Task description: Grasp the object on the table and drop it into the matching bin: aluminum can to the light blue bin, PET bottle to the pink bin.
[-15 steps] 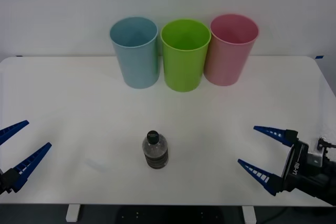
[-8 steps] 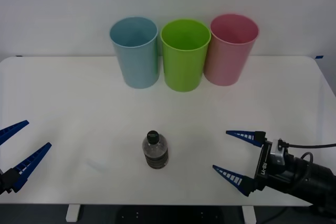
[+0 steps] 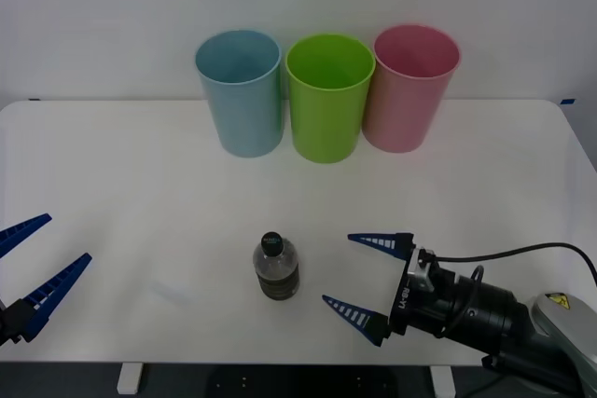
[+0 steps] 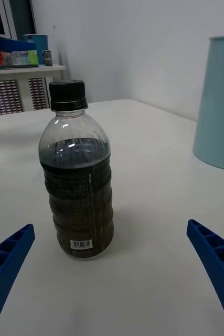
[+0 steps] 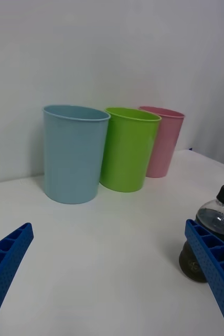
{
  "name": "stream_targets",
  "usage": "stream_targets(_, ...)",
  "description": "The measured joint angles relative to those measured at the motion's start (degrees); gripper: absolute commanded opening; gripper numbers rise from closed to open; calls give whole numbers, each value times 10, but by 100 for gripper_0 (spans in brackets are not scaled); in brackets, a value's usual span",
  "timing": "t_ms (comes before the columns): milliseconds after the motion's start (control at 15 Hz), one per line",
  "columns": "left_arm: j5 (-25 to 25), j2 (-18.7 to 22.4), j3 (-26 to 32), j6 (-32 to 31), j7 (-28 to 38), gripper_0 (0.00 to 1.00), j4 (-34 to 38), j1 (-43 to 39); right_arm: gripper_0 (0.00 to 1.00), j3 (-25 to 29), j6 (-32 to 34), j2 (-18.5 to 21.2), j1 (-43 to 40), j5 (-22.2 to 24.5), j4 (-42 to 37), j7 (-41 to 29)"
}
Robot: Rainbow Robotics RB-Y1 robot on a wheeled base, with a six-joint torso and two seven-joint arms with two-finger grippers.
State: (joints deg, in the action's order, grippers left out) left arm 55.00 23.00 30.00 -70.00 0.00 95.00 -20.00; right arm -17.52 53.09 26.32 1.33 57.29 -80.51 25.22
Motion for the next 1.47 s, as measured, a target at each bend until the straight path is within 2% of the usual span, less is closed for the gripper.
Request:
stream_targets(133,0,0,0,0,0,100,0,0,100,-11,-10,-15,2,13,0,0)
stream_targets(533,0,0,0,0,0,100,0,0,100,-71,-68,-25,18,14,0,2)
stream_targets(867,0,0,0,0,0,100,0,0,100,-90,-116,-54,28,36,0,2)
stream_targets(1467,0,0,0,0,0,100,0,0,100,-161,-219,-65,62,36,0,-3)
